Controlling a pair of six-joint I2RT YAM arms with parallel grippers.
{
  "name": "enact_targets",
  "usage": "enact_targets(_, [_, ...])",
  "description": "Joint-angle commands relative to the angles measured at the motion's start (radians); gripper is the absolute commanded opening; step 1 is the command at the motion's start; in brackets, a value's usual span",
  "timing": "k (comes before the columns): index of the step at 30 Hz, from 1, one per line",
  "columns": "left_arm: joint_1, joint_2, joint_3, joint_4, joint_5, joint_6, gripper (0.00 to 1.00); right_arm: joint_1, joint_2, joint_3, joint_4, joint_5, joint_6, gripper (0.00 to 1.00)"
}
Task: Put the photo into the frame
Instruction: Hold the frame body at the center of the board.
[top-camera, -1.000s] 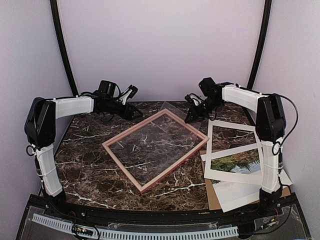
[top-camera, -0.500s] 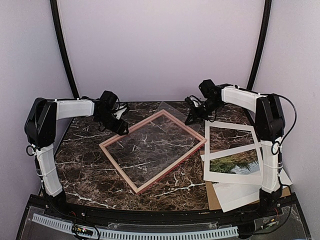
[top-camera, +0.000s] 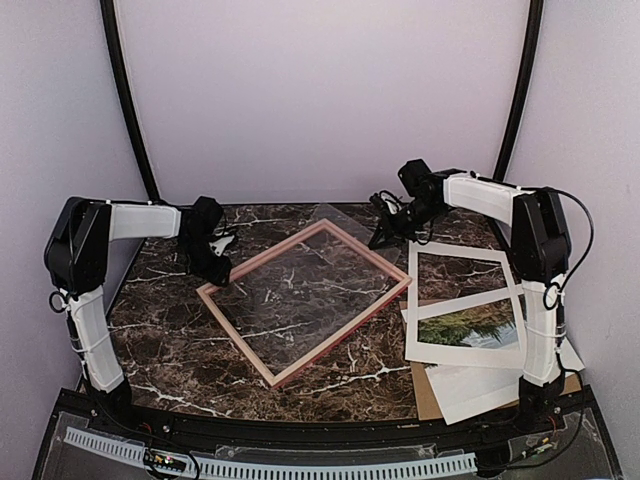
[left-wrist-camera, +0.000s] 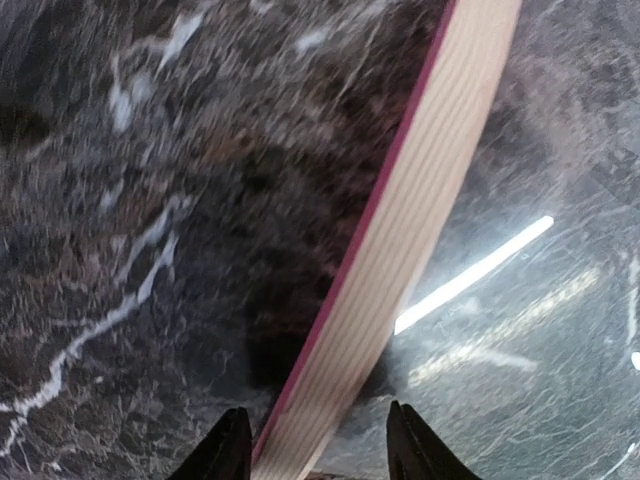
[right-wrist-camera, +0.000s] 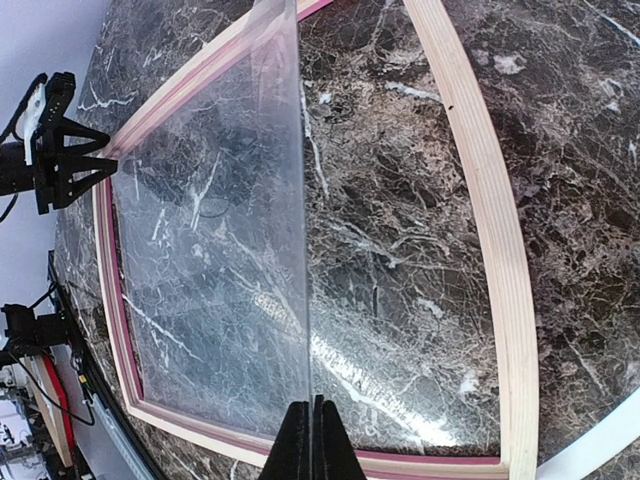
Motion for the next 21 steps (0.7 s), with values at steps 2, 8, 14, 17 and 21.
enact_targets(2, [0.032, -0.080, -0.074, -0.115, -0.042, -0.054, 0.55, -0.003, -0.059, -0.004, 0.051, 0.006, 0.033, 0.00])
enact_targets(8, [0.038, -0.121, -0.136, -0.132, -0.055, -0.098, 0.64, -0.011, -0.057, -0.009, 0.073, 0.034, 0.072, 0.00])
enact_targets(14, [0.054, -0.122, -0.166, -0.120, -0.049, -0.109, 0.59, -0.026, -0.072, -0.011, 0.098, 0.061, 0.106, 0.00])
enact_targets(17, [0.069, -0.119, -0.176, -0.110, -0.058, -0.109, 0.56, -0.041, -0.081, -0.018, 0.106, 0.076, 0.117, 0.00])
enact_targets(21, [0.084, -0.118, -0.198, -0.092, -0.077, -0.137, 0.52, -0.067, -0.100, -0.034, 0.126, 0.087, 0.126, 0.00])
